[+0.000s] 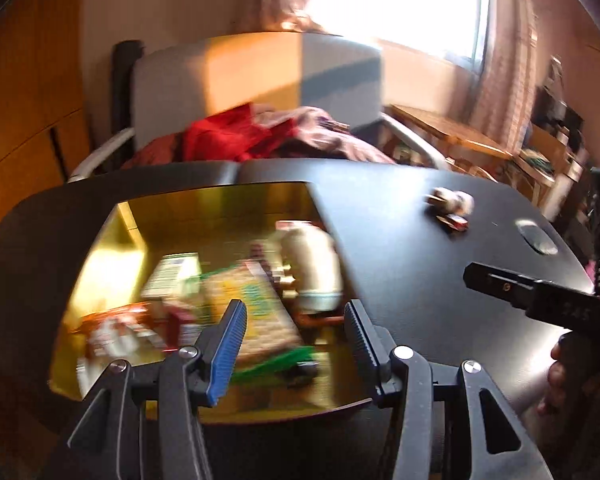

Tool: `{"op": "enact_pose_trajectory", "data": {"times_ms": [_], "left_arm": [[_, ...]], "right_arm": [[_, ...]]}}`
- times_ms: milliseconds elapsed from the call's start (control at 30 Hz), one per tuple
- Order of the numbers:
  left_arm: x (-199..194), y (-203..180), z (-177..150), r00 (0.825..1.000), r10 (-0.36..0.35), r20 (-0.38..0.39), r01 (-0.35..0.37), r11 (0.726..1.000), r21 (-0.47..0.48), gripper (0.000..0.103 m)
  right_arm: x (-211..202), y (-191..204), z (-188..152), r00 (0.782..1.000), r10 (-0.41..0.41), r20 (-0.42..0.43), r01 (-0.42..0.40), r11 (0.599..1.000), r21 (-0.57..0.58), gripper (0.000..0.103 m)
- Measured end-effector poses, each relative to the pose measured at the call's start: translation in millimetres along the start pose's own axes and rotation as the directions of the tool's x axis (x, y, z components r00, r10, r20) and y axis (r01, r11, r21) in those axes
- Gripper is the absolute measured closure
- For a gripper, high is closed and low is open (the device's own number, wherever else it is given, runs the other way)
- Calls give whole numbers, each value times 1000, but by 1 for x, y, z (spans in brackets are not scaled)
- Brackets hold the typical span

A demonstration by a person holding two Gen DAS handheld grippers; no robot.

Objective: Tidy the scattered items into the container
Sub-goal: 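Move both grippers back over the remaining items on the table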

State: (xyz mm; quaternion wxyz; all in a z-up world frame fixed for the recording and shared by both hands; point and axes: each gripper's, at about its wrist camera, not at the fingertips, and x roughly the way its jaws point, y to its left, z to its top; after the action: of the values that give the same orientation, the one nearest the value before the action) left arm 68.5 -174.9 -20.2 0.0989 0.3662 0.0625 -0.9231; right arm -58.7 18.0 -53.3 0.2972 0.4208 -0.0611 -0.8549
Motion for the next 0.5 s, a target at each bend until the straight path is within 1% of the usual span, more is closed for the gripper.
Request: {"op": "enact_pose_trajectory", "data": {"times_ms": [133, 300, 500], "left_arm": [[14, -43, 8, 997, -72, -39, 74, 995, 69, 51], [46, -91, 23, 981, -163, -107, 174, 979, 105, 51], [93, -136, 51, 959, -218, -181, 241, 964, 111, 51]], "right_arm": [[-18, -50, -10, 998, -65, 17, 64, 994, 85, 9], [-38, -104, -21, 989, -146, 29, 138, 972, 191, 9], [-53, -134, -25, 971, -234, 52, 220, 956, 196, 6]]}}
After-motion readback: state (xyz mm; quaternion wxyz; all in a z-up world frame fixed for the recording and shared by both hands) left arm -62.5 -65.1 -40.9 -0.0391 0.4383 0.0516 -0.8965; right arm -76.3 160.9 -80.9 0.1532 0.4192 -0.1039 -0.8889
